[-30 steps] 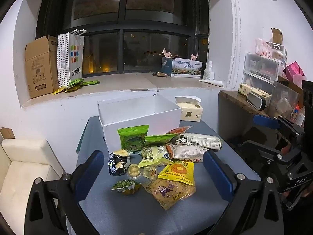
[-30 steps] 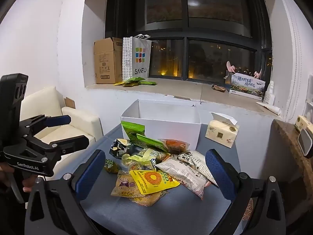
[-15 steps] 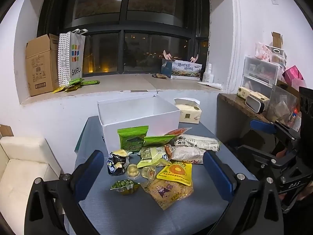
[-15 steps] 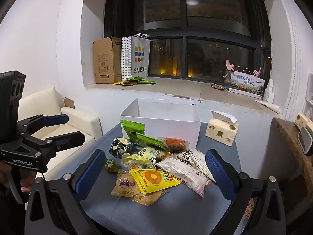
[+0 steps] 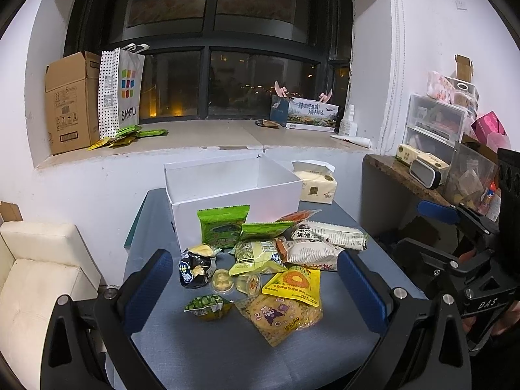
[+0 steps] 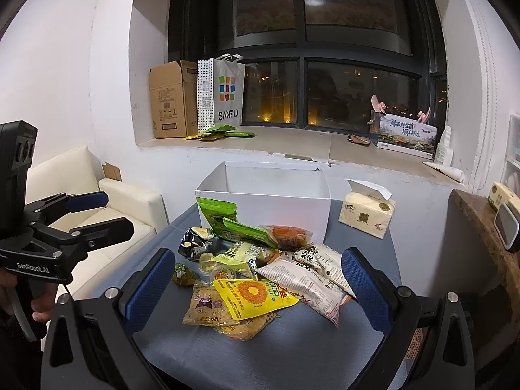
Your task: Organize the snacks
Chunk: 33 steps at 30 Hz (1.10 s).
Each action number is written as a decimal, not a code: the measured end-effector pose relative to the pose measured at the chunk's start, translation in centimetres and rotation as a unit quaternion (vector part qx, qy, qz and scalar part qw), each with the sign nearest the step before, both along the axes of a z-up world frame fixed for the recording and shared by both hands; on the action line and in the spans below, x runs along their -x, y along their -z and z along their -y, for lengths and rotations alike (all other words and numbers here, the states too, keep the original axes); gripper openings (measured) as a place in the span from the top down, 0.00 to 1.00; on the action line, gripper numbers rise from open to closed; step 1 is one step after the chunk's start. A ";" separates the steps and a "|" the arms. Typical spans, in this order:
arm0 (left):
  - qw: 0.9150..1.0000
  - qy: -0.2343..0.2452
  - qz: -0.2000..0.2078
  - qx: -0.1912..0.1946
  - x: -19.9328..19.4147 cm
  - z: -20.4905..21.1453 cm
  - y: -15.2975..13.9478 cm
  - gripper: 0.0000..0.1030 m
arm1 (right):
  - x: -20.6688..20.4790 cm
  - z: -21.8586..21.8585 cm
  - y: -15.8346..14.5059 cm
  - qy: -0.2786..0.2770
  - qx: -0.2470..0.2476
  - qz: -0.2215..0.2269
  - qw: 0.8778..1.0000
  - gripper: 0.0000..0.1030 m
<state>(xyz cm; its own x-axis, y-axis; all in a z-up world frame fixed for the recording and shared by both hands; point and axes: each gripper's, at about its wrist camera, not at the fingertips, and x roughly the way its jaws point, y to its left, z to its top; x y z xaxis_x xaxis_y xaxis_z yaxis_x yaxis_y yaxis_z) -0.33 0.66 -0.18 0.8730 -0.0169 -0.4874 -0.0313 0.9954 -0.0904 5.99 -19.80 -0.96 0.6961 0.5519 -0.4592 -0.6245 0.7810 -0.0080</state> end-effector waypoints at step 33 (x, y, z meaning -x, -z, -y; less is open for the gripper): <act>1.000 -0.002 -0.006 -0.003 -0.2 0.2 0.3 0.00 | 0.2 -0.1 0.2 -0.004 0.001 0.001 1.000 0.00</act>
